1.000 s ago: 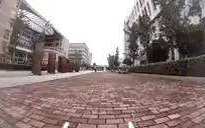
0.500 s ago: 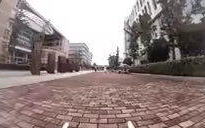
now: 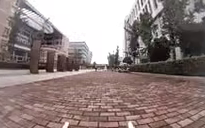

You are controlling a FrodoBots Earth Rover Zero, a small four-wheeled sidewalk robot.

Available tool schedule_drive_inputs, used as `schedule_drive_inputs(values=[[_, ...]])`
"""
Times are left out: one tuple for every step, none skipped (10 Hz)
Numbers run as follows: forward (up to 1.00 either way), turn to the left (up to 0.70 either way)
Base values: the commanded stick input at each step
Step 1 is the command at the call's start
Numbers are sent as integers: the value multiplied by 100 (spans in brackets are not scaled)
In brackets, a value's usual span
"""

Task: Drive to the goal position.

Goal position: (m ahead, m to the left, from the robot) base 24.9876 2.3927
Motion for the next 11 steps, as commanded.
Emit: schedule_drive_inputs(values=[[45,0],[45,0],[45,0],[45,0],[45,0],[45,0],[45,0],[45,0],[45,0],[45,0],[45,0]])
